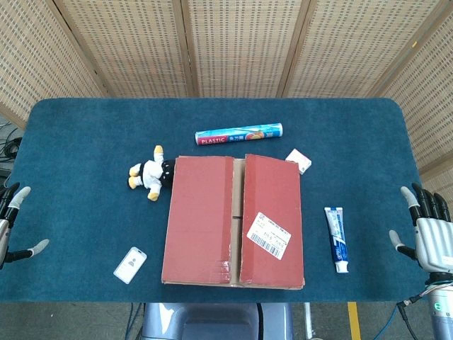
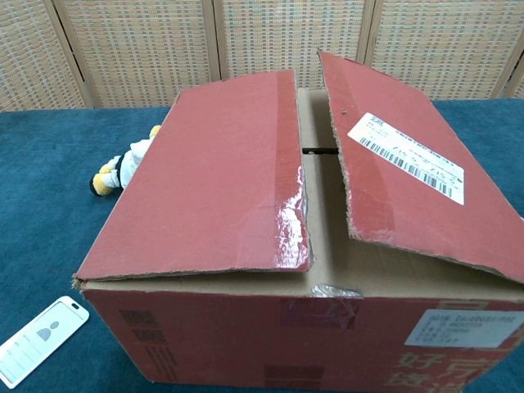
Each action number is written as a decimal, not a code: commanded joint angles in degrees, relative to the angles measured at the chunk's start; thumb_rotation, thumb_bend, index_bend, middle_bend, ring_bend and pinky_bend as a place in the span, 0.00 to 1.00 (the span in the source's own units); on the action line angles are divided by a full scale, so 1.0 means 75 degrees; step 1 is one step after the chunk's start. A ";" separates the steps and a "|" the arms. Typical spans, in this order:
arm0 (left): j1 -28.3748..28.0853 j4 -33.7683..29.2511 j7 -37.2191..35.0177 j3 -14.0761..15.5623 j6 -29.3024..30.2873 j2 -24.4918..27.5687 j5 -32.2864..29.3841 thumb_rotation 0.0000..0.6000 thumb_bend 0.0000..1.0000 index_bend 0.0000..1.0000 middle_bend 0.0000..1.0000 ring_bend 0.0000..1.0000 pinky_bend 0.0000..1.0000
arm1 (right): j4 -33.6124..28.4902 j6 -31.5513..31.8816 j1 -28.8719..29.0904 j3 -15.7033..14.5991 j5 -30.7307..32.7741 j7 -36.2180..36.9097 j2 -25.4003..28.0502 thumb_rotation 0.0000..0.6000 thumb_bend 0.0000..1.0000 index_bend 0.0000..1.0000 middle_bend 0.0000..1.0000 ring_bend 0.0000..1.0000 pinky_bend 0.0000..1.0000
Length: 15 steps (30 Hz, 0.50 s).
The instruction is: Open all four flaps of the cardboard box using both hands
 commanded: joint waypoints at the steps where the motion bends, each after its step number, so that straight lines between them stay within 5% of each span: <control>1: -0.0012 -0.0007 0.0014 -0.0001 -0.0019 -0.0011 -0.0005 0.84 0.11 0.02 0.00 0.00 0.00 | -0.0001 -0.0012 0.0006 0.0007 0.0021 0.0002 0.0008 1.00 0.36 0.06 0.03 0.00 0.00; 15: -0.0078 -0.0090 0.0120 0.0021 -0.0177 -0.0001 -0.0092 0.85 0.11 0.02 0.00 0.00 0.00 | 0.0091 -0.0067 0.0055 0.0027 0.0008 0.0101 0.0001 1.00 0.36 0.06 0.03 0.00 0.00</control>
